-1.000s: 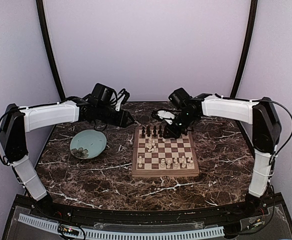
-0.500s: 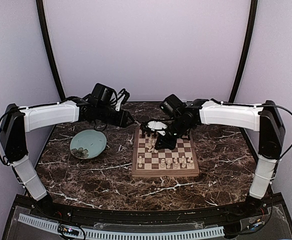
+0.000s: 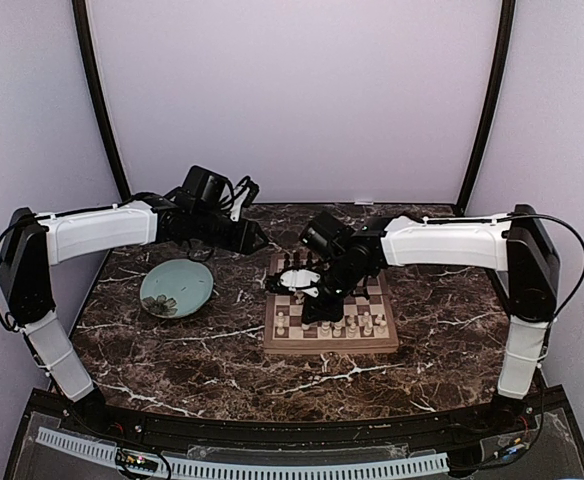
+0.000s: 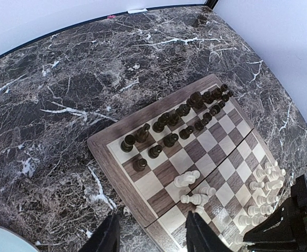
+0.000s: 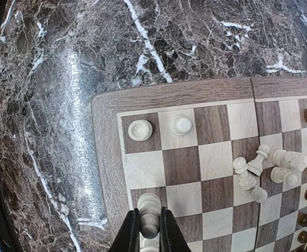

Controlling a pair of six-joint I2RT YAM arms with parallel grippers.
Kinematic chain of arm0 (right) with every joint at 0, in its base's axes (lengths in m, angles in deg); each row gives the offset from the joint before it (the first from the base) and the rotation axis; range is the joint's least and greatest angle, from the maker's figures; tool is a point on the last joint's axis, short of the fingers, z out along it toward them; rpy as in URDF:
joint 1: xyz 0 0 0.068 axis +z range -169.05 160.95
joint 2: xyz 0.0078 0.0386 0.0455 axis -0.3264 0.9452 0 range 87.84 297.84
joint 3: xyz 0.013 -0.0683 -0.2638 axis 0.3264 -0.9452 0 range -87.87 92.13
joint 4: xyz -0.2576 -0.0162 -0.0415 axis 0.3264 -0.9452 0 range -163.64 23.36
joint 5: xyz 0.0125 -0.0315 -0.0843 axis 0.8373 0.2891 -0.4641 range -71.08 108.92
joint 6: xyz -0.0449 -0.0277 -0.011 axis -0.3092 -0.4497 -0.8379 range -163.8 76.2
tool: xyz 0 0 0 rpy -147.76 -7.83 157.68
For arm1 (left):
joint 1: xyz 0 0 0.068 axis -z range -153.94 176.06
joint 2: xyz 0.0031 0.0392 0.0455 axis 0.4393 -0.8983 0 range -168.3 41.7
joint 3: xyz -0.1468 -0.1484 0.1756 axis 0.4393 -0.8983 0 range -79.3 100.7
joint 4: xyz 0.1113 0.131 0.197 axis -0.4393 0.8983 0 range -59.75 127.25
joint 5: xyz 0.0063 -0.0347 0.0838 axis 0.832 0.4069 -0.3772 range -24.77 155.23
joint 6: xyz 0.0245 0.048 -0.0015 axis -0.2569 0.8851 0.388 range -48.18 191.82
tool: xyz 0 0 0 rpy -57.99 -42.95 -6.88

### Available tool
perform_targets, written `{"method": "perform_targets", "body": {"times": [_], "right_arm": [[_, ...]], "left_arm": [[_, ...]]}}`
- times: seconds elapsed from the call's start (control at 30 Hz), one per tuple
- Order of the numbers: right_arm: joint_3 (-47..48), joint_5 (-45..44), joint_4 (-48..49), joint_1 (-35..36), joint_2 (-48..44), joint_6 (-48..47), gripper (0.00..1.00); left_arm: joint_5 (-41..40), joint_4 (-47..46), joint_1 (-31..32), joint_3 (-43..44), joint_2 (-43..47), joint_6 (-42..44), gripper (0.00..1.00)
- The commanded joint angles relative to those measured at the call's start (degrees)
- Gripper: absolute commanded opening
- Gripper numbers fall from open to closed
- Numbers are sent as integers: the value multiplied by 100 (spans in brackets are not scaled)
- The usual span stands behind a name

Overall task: Set up the chess pieces on the board
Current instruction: Place the bishop on c1.

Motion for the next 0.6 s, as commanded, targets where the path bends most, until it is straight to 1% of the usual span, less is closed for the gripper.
{"method": "perform_targets", "body": {"times": [0.0,0.57], "right_arm": [[-83,-101,-88,79,73,-168,7],[-220,-179,-115,137,171,-245,8]], "left_arm": [[-8,69,-24,173,324,85,45],[-12,69,-25,172,325,86,45]]}}
